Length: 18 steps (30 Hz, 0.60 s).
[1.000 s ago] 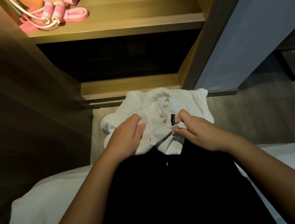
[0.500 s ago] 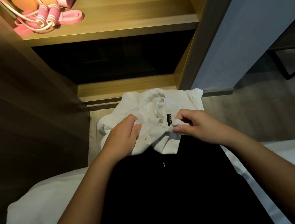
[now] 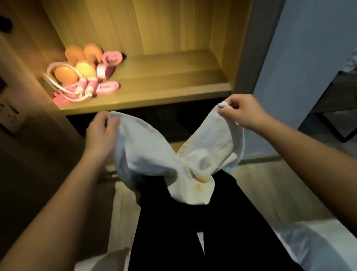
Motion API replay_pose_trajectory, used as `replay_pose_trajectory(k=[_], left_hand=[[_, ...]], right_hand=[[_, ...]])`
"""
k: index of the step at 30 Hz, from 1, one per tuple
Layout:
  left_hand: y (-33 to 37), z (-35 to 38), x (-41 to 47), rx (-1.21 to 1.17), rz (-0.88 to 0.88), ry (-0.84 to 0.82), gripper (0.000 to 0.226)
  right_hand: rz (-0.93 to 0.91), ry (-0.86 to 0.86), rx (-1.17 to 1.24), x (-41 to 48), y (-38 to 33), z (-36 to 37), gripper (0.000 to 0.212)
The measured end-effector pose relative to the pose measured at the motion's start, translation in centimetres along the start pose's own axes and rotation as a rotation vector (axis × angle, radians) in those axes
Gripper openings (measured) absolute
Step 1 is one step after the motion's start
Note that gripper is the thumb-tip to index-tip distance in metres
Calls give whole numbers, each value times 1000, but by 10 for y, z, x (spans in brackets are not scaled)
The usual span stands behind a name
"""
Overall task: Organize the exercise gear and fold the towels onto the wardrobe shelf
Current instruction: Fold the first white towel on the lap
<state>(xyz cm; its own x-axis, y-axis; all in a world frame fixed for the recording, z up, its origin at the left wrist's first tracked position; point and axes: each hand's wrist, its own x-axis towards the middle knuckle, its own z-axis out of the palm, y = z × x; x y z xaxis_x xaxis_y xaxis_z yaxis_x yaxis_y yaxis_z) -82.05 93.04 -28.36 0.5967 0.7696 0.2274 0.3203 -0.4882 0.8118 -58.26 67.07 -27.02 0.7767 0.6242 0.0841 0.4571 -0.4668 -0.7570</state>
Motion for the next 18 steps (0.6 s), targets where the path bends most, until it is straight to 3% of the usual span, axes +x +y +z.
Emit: replay_pose_trajectory(k=[7, 10, 13, 18], left_hand=[[9, -93, 97, -64, -272, 414, 34], [8, -132, 117, -32, -309, 514, 40], [25, -144, 123, -40, -271, 555, 38], [41, -133, 119, -99, -300, 628, 32]], right_hand=[[184, 496, 156, 78, 5, -101, 28], [234, 690, 244, 91, 13, -146, 39], [259, 763, 285, 96, 11, -169, 22], [203, 765, 227, 97, 9, -178, 21]])
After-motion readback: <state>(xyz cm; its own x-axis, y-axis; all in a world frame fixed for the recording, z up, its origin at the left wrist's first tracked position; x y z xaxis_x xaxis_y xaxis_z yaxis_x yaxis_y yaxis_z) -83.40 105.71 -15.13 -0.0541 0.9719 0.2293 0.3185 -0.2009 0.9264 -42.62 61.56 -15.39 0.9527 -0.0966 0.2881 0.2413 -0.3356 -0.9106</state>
